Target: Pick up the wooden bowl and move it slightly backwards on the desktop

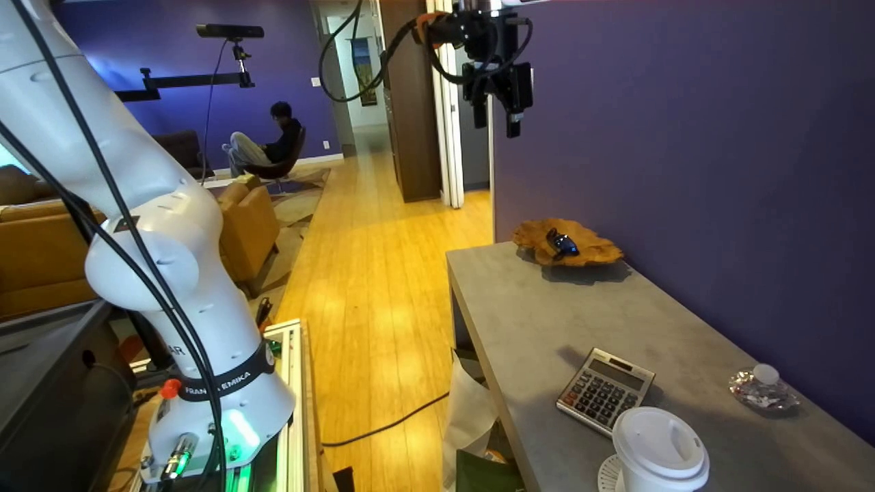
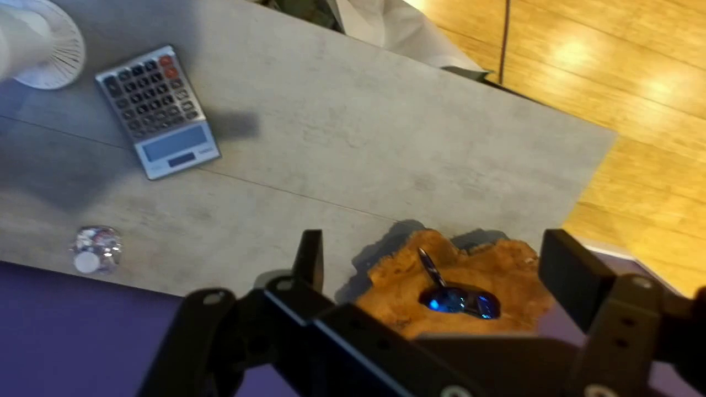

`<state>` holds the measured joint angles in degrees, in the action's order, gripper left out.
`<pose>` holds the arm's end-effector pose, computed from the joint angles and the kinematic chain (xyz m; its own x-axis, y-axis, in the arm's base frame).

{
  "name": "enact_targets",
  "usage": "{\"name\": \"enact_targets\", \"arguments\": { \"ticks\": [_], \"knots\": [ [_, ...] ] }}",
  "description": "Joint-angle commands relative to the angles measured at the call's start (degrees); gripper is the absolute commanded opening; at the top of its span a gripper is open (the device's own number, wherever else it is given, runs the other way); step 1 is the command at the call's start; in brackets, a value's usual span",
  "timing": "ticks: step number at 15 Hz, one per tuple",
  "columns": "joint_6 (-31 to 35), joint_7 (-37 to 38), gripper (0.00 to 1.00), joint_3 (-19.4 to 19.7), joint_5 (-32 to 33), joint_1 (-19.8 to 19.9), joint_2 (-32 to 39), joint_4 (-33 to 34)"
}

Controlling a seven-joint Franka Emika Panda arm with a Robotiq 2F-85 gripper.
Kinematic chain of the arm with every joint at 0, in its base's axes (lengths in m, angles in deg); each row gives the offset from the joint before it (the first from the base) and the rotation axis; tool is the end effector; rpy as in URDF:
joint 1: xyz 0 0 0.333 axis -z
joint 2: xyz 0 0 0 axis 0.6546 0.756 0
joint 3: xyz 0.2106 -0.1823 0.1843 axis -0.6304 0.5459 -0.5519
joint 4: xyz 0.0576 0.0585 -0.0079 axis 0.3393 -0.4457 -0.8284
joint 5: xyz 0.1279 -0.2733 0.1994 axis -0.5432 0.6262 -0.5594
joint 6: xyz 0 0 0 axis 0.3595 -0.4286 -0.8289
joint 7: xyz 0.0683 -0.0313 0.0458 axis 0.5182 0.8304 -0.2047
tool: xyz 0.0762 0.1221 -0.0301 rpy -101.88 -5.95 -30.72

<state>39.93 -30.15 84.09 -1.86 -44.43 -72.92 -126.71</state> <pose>0.4480 0.0284 0.5376 0.9894 0.1015 0.1041 0.1074 -0.9928 -0.0533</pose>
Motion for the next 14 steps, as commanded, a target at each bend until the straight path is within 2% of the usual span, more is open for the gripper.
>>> {"name": "enact_targets", "arguments": {
  "ticks": [1,4,8,14],
  "knots": [
    [6.0,-2.9,1.0,1.6,-11.5,-0.4,8.5,5.2],
    [13.6,-7.9,1.0,2.4,-21.7,0.3,14.5,6.5],
    [19.7,-12.7,1.0,1.3,-34.1,2.0,23.2,8.7],
    [25.6,-18.4,1.0,-1.8,-44.7,5.6,35.3,13.2]
  ]
}}
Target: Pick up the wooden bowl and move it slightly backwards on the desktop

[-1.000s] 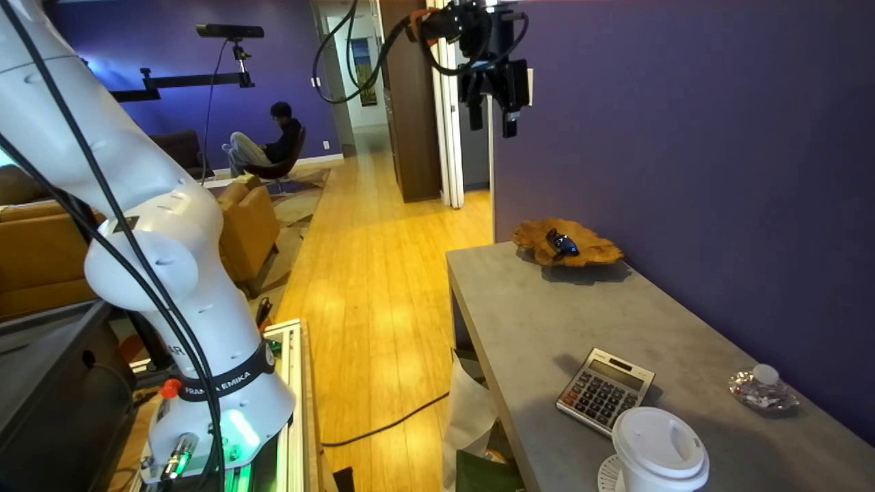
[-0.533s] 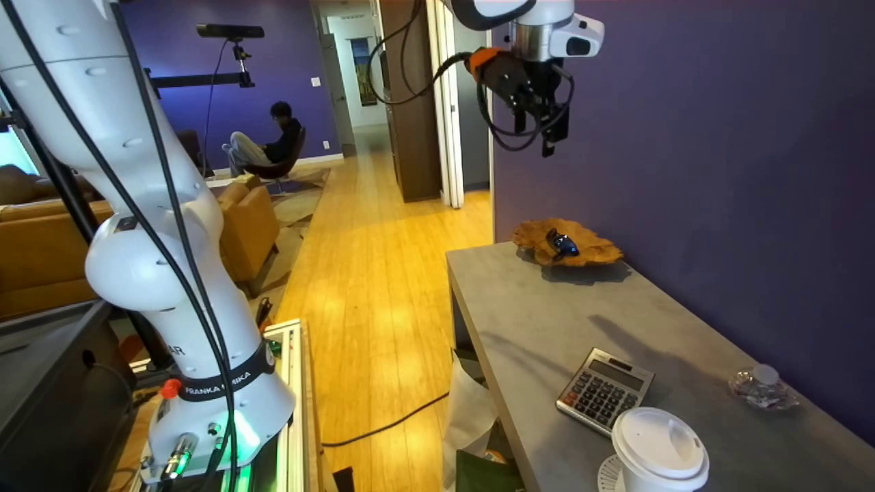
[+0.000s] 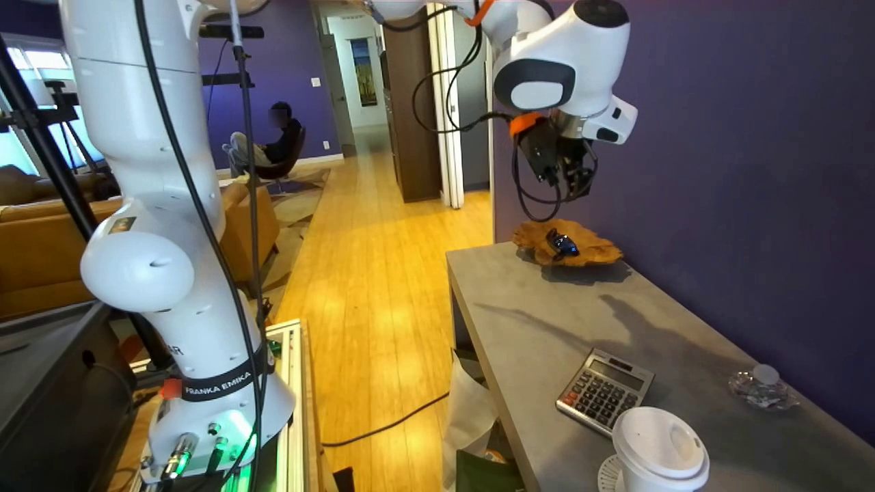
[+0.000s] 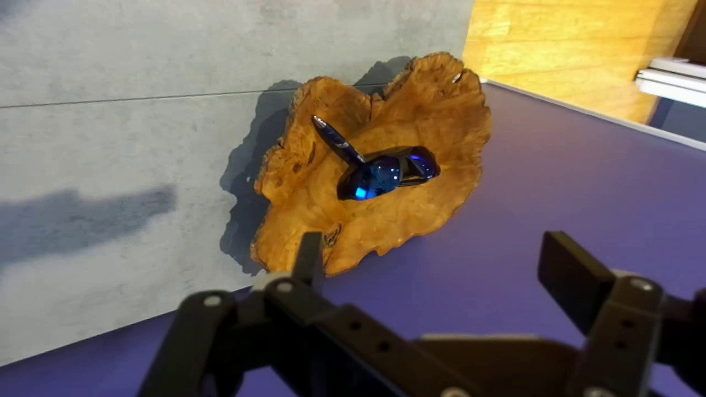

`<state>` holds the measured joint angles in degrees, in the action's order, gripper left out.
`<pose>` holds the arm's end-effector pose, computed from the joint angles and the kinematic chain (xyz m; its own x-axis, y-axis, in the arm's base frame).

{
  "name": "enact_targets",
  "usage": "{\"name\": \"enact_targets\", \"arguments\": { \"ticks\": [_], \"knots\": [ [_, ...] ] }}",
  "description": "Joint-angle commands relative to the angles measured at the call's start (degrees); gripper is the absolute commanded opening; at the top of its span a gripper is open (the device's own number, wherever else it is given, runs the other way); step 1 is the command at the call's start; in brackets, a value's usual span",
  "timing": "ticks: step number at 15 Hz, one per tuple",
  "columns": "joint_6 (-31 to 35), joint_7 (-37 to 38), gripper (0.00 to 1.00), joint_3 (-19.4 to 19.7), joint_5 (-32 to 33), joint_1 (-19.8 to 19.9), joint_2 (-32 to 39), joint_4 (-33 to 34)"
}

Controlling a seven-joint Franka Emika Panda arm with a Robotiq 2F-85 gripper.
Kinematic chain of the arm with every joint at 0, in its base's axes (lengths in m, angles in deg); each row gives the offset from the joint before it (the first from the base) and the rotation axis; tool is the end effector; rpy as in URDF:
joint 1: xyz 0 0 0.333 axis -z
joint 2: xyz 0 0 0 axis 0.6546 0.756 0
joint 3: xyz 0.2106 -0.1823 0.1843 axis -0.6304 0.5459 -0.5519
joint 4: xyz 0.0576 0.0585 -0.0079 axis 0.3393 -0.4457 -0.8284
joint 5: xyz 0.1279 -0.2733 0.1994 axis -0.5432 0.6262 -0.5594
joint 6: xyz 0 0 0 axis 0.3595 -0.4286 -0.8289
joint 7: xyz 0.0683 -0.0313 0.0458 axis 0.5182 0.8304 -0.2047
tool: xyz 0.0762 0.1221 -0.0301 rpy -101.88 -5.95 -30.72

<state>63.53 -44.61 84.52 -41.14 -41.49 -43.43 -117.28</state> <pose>0.6129 0.0276 0.3935 0.9586 -0.2102 0.1919 -0.0798 -0.8456 -0.5278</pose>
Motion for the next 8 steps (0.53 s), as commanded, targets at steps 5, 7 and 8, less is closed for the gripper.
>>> {"name": "enact_targets", "arguments": {
  "ticks": [5,7,8],
  "knots": [
    [4.7,-12.7,1.0,-5.3,-14.5,6.6,13.9,6.4],
    [3.8,-10.7,1.0,-4.4,-11.9,6.0,12.2,4.4],
    [3.8,-12.1,1.0,-4.7,-12.9,6.5,13.6,5.0]
  ]
}}
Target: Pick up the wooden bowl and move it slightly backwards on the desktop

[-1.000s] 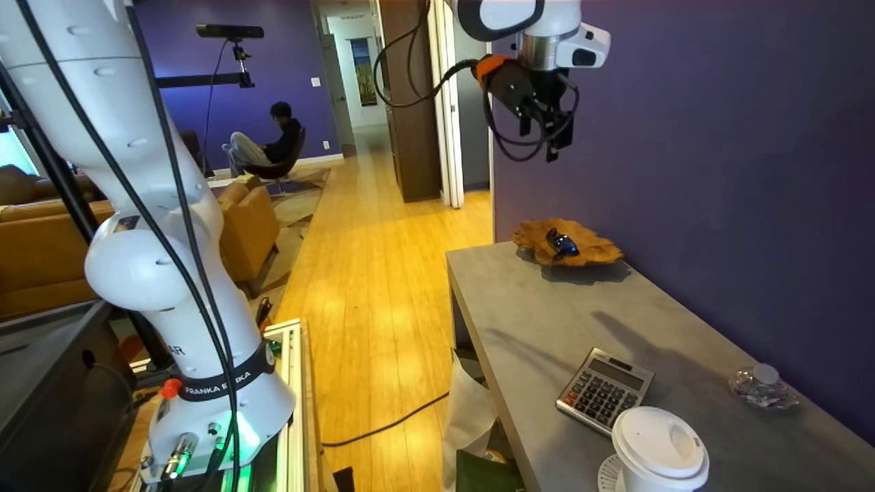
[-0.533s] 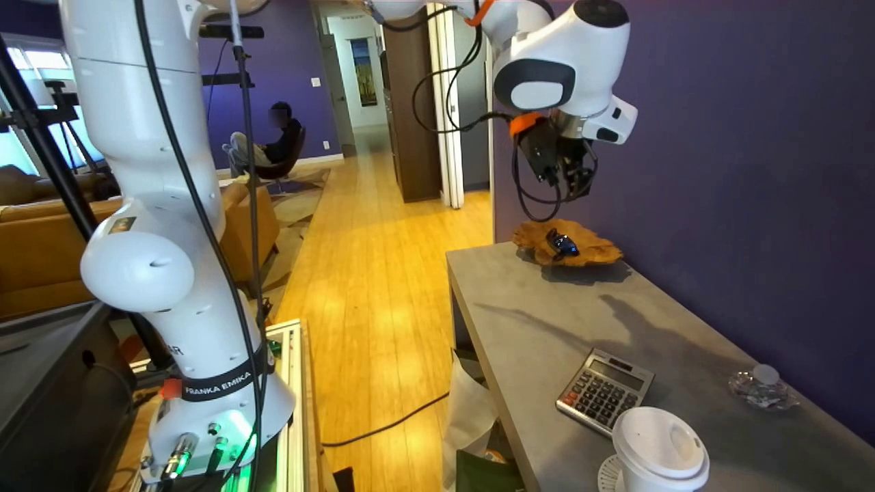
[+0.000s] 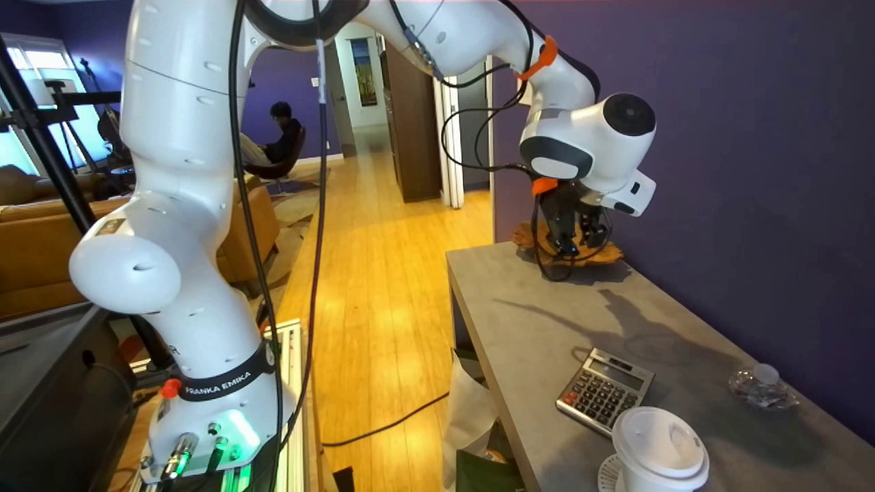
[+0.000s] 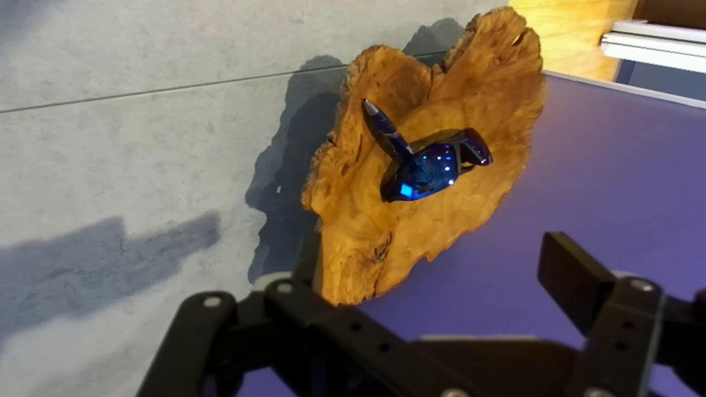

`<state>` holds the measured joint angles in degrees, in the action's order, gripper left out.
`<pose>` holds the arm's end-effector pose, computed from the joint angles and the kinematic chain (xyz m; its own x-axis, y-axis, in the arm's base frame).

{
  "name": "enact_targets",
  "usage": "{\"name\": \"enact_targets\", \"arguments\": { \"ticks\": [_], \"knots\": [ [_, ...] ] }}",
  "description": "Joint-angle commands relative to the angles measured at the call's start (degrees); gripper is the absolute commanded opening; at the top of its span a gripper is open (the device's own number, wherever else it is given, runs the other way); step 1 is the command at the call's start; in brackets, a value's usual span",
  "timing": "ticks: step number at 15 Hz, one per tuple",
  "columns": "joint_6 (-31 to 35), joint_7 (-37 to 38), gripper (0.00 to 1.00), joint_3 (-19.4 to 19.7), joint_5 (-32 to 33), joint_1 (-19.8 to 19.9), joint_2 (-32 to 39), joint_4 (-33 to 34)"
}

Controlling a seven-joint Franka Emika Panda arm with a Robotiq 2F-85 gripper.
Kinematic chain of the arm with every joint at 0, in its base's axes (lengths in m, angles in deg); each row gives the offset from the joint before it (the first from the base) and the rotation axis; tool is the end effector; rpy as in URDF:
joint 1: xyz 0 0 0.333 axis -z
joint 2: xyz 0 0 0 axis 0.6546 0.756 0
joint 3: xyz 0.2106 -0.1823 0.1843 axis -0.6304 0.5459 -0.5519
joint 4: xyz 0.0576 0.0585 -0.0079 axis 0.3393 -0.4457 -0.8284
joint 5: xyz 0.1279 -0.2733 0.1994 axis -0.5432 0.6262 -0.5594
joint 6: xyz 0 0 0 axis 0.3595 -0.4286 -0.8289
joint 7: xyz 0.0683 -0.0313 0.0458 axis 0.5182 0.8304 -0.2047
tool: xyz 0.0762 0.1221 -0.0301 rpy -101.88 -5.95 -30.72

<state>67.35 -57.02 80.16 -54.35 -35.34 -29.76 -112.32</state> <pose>0.6509 0.0015 0.2918 0.9453 -0.2762 0.1735 -0.1102 -0.7710 -0.6272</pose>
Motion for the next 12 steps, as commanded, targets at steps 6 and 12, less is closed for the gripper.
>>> {"name": "enact_targets", "arguments": {
  "ticks": [6,12],
  "knots": [
    [0.0,-0.6,1.0,-0.8,0.0,0.7,1.7,1.8],
    [-1.2,-0.4,1.0,-1.6,-0.8,1.3,9.3,6.2]
  ]
}}
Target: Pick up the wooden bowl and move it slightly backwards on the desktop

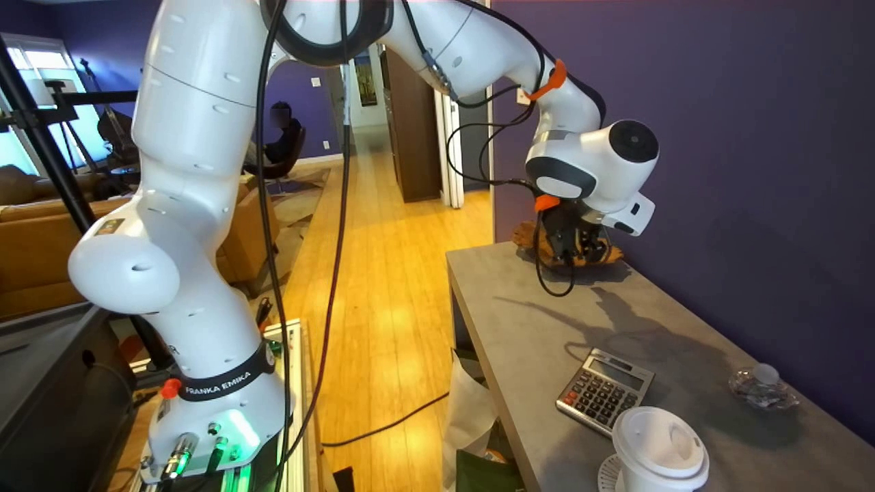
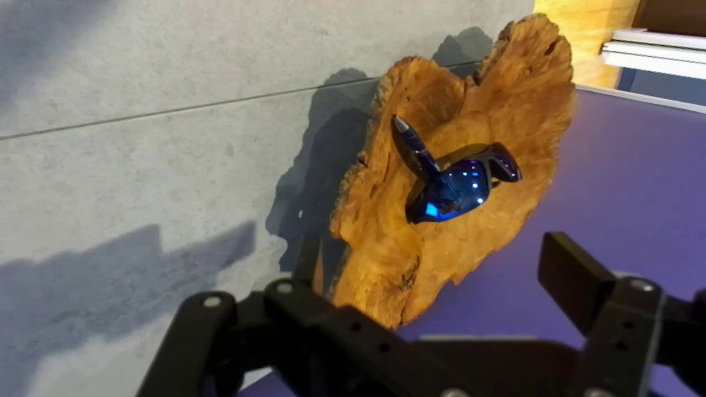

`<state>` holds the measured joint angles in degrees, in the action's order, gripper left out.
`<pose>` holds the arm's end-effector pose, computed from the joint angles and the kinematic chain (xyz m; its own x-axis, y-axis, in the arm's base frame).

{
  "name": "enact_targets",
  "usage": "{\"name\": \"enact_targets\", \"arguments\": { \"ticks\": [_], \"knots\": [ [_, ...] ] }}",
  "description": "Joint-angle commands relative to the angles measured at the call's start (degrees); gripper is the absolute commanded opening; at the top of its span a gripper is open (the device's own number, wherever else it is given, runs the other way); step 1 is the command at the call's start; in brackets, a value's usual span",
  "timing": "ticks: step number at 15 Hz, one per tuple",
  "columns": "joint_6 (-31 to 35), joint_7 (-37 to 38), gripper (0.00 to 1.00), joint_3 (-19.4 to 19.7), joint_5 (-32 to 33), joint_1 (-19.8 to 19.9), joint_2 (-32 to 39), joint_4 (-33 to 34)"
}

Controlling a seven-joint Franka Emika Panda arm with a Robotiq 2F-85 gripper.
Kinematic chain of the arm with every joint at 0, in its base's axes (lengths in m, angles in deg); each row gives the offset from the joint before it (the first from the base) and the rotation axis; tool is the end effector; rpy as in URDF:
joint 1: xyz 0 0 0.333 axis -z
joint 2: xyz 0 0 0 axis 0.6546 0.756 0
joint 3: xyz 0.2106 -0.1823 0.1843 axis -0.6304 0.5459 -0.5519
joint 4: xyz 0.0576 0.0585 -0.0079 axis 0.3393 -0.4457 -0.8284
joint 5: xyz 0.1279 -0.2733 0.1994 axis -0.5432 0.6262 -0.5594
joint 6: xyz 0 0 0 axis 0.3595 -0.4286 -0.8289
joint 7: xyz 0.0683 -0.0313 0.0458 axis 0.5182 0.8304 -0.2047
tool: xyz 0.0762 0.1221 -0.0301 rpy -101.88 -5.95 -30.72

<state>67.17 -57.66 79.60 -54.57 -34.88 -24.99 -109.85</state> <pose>0.6592 0.0020 0.2559 0.9526 -0.2715 0.1374 -0.1264 -0.7640 -0.6327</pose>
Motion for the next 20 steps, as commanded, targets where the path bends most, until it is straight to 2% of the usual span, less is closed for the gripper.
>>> {"name": "enact_targets", "arguments": {
  "ticks": [1,12,13,14,20],
  "knots": [
    [-0.8,0.4,1.0,-1.2,-0.6,0.9,5.8,4.5],
    [-3.1,3.7,1.0,-4.5,-0.9,2.3,17.5,17.7],
    [-3.4,4.0,0.9,-4.8,-0.9,2.3,18.3,18.8],
    [-3.3,4.3,0.73,-4.9,-0.7,2.2,19.1,19.7],
    [-4.1,5.2,0.3,-5.7,-0.9,3.0,21.9,22.7]
  ]
}}
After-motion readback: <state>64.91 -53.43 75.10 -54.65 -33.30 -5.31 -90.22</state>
